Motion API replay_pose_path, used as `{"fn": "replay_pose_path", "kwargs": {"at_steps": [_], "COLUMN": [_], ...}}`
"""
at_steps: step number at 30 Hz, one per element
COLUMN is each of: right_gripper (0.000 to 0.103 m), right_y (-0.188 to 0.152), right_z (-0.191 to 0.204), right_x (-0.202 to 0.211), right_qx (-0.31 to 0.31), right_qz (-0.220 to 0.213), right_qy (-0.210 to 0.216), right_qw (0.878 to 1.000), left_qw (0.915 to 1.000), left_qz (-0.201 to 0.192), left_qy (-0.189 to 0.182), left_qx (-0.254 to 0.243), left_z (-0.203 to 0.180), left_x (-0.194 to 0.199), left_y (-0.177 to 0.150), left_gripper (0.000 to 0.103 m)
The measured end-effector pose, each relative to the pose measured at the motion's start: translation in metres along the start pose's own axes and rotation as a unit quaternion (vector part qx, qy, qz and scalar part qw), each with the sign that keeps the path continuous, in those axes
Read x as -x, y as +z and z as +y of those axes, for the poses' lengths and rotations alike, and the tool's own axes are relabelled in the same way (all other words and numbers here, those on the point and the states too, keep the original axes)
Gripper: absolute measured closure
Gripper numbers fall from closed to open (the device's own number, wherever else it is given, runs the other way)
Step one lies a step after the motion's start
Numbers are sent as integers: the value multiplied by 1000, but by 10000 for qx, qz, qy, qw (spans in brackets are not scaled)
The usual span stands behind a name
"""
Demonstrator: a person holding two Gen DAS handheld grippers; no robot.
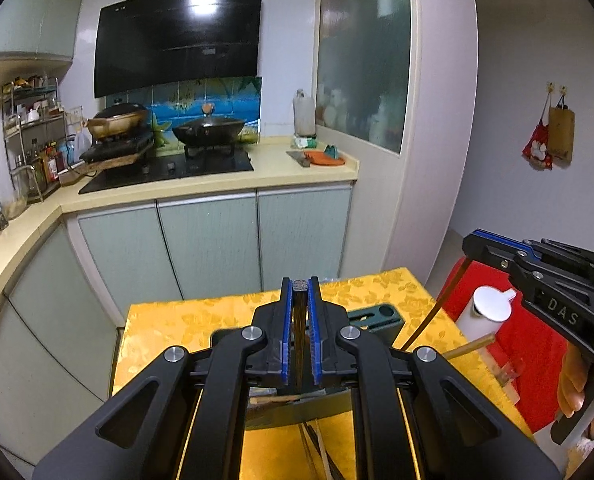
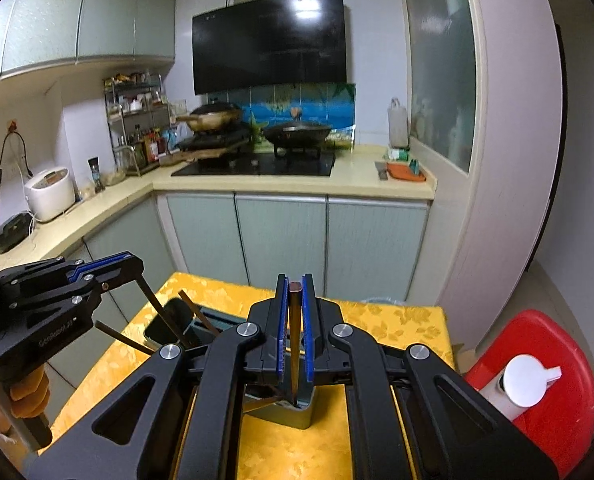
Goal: Organize utensils
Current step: 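Lower both chopsticks into the caddy and open both tools, then withdraw both open tools back over the remaining chopsticks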
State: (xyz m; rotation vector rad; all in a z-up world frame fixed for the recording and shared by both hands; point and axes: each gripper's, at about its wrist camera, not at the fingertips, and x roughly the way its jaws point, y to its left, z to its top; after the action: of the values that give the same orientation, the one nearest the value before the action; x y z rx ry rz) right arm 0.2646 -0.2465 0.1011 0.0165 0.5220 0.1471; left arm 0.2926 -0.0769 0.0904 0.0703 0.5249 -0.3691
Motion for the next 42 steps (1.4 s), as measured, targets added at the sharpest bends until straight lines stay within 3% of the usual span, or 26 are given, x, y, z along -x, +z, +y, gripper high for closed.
{"fn": "replay_pose_path", "kwargs": {"at_steps": [8,10,12,13,15,21,27,31,42], "right_gripper": [94,94,90,86,68,60,49,48,48], "right_y": [-2,0,1,1,2,4,3,-7,-77], "right_z": [-7,-11,-12,-12,-15,-13,-8,-6,-4], "right_x": [-13,-14,-14,-12,-9,7,35,55,74], "right_qx": [-407,-545,-578,-624,-734,-712,-521,-377,-267], "right_qz": [204,265,264,249,204,23,-354,-576,-630], "right_qy": [211,325,347,358,392,398,240,143,-214], "right_qw": [9987,9976,9974,9971,9963,9967,9977,9975,9974], "left_qw": [9999,10000,9999,9999,9998,9993,9986,9986,9982], "left_qz": [83,36,-43,-69,-110,-118,-206,-243,-127], "left_qy": [12,1,-5,-10,9,9,-62,22,354], "left_qx": [71,89,129,149,182,367,482,479,466], "left_z": [3,5,6,7,8,16,21,22,25], "left_x": [-4,-1,4,5,8,14,31,43,61], "left_y": [-7,-5,-4,-4,-4,-8,-18,-31,-90], "left_gripper": [93,80,58,54,44,24,18,17,17]}}
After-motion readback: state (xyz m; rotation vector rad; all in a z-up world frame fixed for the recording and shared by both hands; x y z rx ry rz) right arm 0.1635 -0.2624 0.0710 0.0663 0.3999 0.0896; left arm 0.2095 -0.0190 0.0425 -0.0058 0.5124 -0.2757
